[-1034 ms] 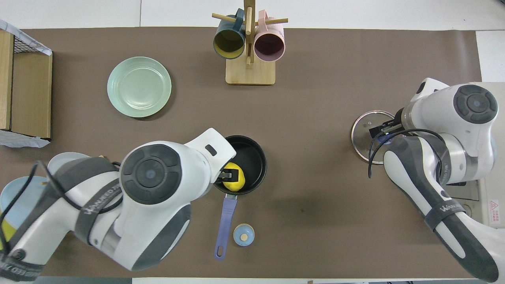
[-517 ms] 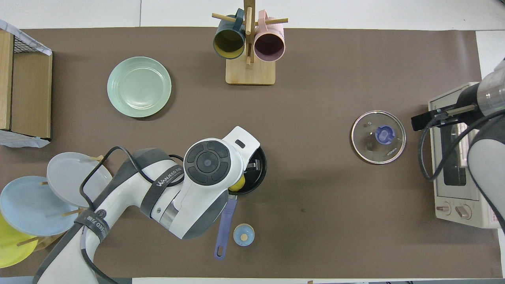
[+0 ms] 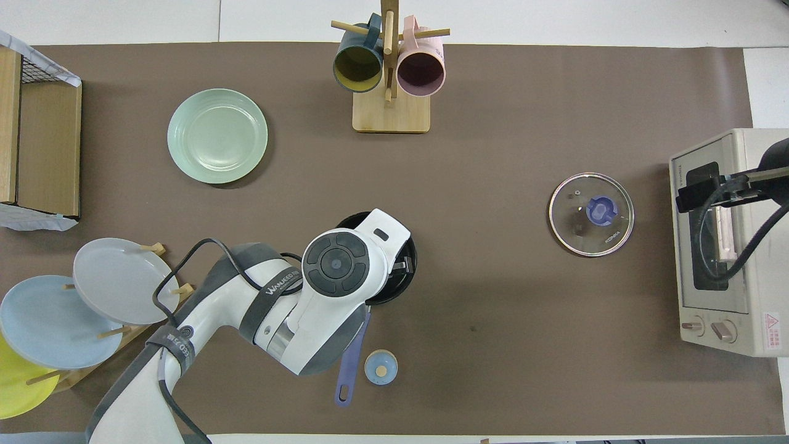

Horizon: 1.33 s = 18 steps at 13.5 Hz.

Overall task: Transfer potato from pot to plate
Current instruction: 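Grasp the yellow potato inside the saucepan with the left gripper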

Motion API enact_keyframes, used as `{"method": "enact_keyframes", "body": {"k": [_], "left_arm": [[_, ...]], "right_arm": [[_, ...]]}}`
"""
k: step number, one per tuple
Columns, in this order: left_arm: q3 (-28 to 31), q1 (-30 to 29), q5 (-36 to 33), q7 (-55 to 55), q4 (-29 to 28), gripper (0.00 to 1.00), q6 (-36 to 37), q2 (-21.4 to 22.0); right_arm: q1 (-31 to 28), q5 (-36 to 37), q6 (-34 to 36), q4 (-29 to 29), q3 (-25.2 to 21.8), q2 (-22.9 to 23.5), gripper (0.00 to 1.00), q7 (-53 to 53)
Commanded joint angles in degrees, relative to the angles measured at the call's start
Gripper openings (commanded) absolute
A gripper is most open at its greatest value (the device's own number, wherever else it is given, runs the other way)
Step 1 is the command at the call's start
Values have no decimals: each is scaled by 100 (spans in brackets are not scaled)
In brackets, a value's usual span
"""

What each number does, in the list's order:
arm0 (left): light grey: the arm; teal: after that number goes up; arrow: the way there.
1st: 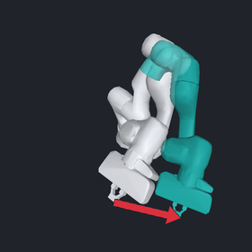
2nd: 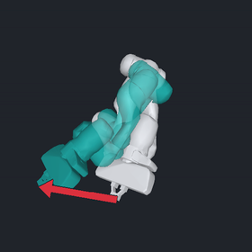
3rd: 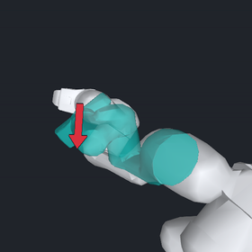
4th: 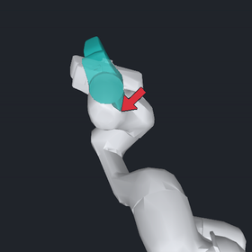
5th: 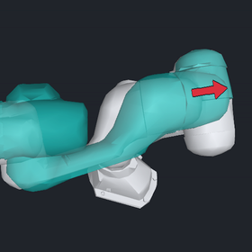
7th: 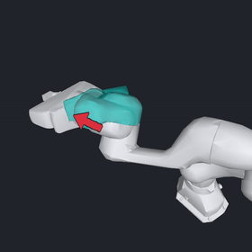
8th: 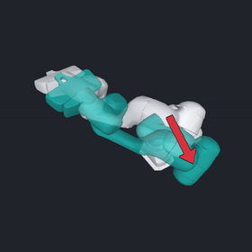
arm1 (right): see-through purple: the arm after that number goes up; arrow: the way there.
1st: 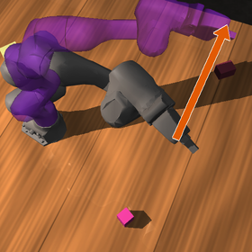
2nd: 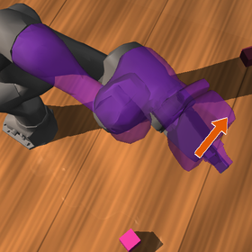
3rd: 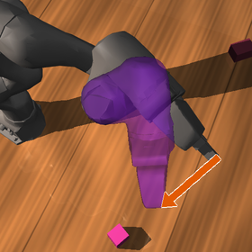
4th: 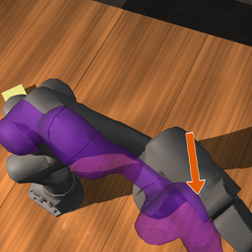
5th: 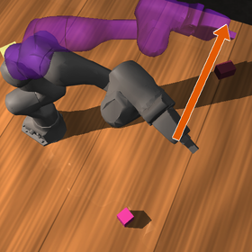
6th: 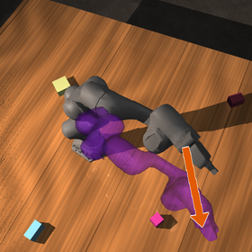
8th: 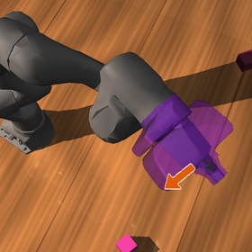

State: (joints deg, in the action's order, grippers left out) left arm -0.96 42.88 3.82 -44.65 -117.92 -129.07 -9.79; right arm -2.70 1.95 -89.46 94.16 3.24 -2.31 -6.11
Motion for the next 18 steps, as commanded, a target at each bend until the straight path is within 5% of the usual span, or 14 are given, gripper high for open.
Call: {"method": "enact_keyframes", "body": {"k": [1,10,11,14,16,18], "left_arm": [[87,124,76,-10,-30,100,-145,-111],[87,308,-83,228,-3,94,-74,-348],[87,308,-74,228,-3,82,-66,-348],[105,238,-74,228,75,18,-13,-348],[105,203,-74,237,233,3,145,-340],[113,133,-74,237,348,0,347,-304]], "right_arm": [[278,69,209,-3,-165,-51,100,206],[218,77,245,-38,-96,107,100,506],[209,77,254,-38,-87,116,100,506],[139,77,245,-38,-69,72,100,506],[121,86,219,-38,-86,72,100,497],[129,51,210,-38,-121,46,100,488]]}}
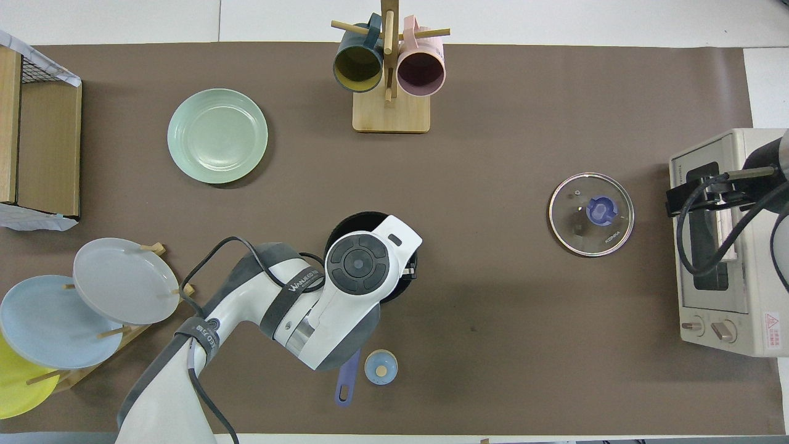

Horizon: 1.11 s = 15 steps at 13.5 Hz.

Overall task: Transfer potato from pot to plate
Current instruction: 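Lift the potato and carry it to the green plate with the left gripper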

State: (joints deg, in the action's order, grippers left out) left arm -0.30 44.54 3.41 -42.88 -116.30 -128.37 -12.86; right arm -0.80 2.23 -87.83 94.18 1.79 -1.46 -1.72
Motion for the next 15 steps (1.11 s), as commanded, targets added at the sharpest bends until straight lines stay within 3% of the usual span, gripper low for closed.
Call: {"method": "enact_keyframes", "body": {"k": [1,5,9,13,15], "left_arm": [[39,-59,-33,60,187,0,286,21],[83,-147,-33,86,379,0,732,178],[57,-647,2,314,1038,0,1629,354],[57,-1507,220,1068,2170,0,2631,302],[57,-2148,344,1683,2777,0,2896,14]], "right_arm": [[-61,23,55,-40,24,-39,100,48],[-52,32,29,-40,24,-48,100,48],[-69,-38,-15,-40,-3,-48,100,48],[-113,-56,-15,-40,-108,-48,100,49],[-157,-117,-15,-40,-178,-48,100,40]]}}
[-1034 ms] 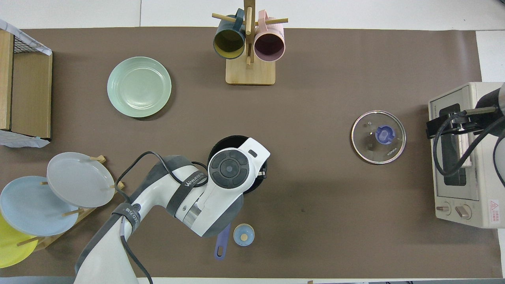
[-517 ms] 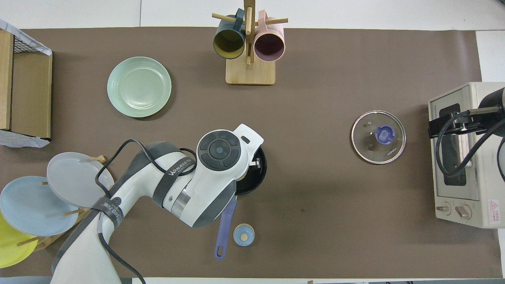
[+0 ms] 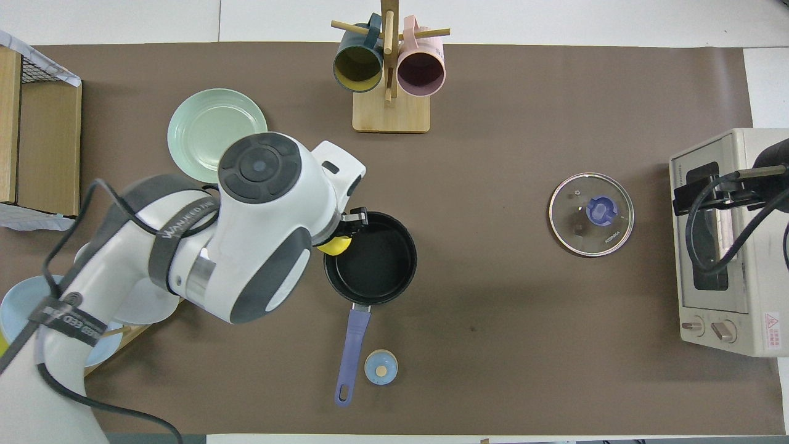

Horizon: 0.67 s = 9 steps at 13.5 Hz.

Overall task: Transfer potato from pot to plate
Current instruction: 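Lift the potato and carry it to the green plate with the left gripper, then lower the potato onto the green plate and open the left gripper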

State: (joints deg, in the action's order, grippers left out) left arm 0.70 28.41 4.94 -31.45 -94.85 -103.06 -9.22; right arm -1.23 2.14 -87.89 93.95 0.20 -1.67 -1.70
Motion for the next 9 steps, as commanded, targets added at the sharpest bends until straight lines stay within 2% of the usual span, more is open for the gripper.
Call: {"method": "enact_keyframes", "body": {"k": [1,4,7,9], "left_arm": [[-52,-834,183,883,809,0,357,-474],[-35,-1564,183,2104,881,0,42,-738],[-17,-1917,87,2765,881,0,-906,-1308],[-17,-1945,-211,2855,881,0,-1363,-1747]], "right_arm": [[-114,-161,-8,-17,-81,-26,100,30],[-88,-170,-17,-17,-99,-26,100,30],[-44,-161,-17,-17,-72,-26,100,30],[-26,-109,-17,-17,-55,-35,100,30]]}}
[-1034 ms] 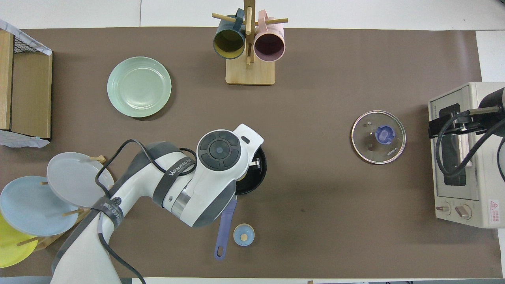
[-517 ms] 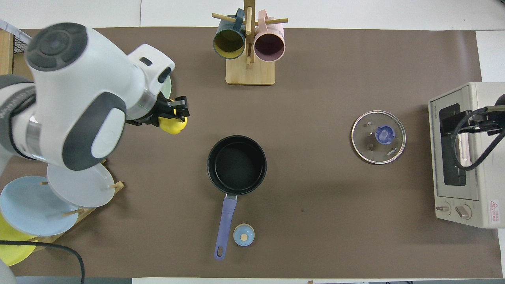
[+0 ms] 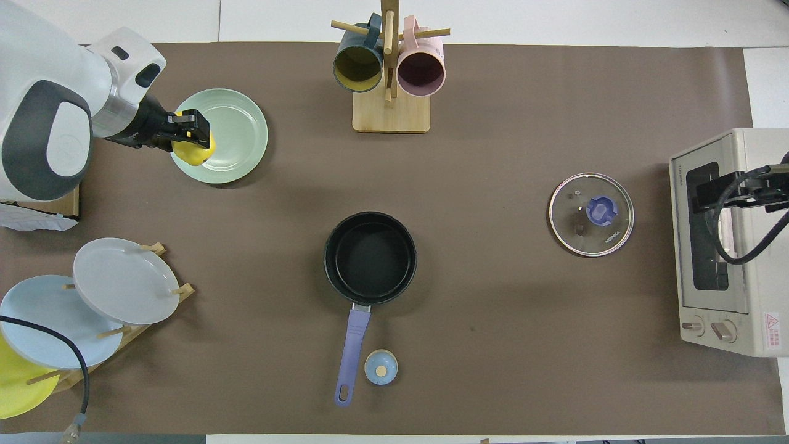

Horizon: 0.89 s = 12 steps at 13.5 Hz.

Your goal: Transfer potato from pot to plate

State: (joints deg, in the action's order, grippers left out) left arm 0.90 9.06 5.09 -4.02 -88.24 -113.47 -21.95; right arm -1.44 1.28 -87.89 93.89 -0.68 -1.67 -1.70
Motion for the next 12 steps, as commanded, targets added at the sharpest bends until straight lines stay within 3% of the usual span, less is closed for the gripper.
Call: {"method": "enact_keyframes", "body": {"k": [1,8,9,10,12], "left_arm": [[-38,-18,-341,112,211,0,-568,-694],[-38,-10,-403,506,79,0,-940,-925],[-38,-10,-499,629,79,15,-931,-925],[-38,-10,-535,639,97,99,-888,-925],[-38,-10,-509,630,219,100,-739,-820]], "right_arm": [[4,-23,-17,-11,42,-26,100,30],[4,-58,-140,-11,59,-35,100,47],[4,-58,-140,-2,59,-35,100,47],[4,-58,-140,-2,59,-35,100,47],[4,-67,-140,-2,59,-44,100,47]]}}
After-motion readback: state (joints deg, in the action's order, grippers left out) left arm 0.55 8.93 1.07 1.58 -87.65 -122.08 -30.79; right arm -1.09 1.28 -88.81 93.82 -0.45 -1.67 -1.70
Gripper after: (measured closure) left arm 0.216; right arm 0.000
